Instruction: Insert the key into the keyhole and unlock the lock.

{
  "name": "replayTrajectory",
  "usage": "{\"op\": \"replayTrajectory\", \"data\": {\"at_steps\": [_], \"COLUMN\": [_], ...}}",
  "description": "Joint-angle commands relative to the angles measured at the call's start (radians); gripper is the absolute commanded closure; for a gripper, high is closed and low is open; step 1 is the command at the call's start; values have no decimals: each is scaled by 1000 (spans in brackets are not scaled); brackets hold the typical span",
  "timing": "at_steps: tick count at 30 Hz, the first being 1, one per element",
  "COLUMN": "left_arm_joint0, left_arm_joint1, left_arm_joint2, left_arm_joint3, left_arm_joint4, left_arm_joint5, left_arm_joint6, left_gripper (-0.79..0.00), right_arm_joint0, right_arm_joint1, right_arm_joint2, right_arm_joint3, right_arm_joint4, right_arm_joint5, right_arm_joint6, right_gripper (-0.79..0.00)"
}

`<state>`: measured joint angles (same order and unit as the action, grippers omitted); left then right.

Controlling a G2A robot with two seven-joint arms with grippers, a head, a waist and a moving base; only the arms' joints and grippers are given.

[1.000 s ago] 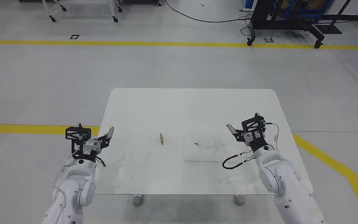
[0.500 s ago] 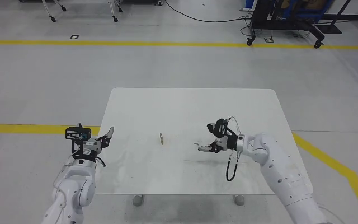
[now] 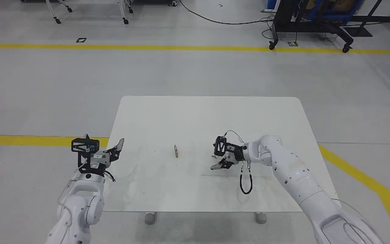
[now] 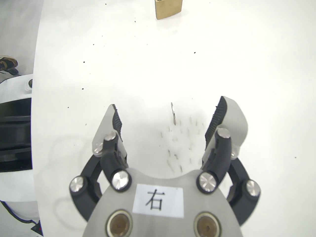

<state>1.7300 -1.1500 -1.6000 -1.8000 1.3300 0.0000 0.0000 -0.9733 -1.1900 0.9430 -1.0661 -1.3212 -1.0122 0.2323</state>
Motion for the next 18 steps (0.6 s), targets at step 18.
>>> {"op": "replayTrajectory", "data": {"at_steps": [18], "left_arm_joint0": [0], "left_arm_joint1": [0], "left_arm_joint2": [0], "left_arm_joint3": [0], "left_arm_joint4": [0], "left_arm_joint5": [0], "left_arm_joint6": [0], "left_gripper": [-785], "right_arm_joint0": [-3], "right_arm_joint1": [28], "right_arm_joint2": [0], "right_arm_joint3": [-45], "right_arm_joint4": [-144], "right_arm_joint5": [12], "right_arm_joint6": [-76], "right_gripper": [0]}}
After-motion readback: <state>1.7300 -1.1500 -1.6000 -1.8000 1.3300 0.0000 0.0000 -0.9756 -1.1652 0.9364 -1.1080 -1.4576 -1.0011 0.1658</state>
